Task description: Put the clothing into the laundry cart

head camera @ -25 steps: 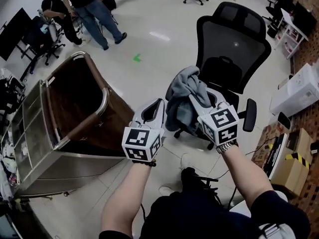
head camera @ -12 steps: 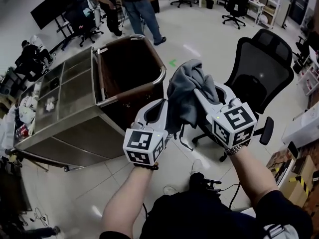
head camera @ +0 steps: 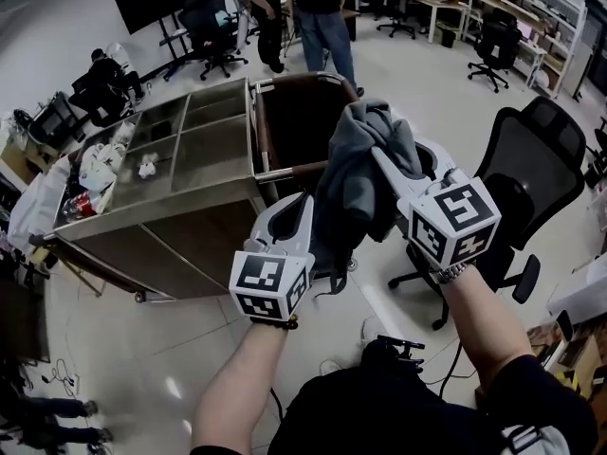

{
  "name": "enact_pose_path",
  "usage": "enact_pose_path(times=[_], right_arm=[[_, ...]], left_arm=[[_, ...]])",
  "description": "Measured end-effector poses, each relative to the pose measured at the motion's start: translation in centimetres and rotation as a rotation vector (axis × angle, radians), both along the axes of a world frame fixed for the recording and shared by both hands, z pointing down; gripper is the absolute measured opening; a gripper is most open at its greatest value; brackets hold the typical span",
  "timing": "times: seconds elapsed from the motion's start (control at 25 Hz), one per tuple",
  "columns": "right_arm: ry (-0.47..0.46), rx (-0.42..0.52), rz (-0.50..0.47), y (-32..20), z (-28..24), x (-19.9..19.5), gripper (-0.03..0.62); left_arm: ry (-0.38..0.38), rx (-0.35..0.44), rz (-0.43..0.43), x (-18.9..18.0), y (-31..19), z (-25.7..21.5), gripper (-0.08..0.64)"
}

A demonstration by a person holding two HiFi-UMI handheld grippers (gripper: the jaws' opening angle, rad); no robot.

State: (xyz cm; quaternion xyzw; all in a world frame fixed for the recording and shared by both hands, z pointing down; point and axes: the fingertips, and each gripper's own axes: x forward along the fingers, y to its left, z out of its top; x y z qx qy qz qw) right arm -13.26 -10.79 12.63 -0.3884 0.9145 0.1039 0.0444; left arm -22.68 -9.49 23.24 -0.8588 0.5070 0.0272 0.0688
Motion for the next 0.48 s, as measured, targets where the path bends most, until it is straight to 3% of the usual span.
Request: enact_pose_path(times=[0.2,0.48], right_arm=[[-0.021,0.030,-0.038,-0.4,-3.4,-2.2,0.117],[-0.040,0.029,-0.076,-5.0,-4.5,-5.6,0.117]], left_arm=[[0.008,0.014,-0.054,-2.7,0.6,-1.1,0.002],[0.012,0.022,-0.117,-6.4,-1.8,-0.6,0.002]])
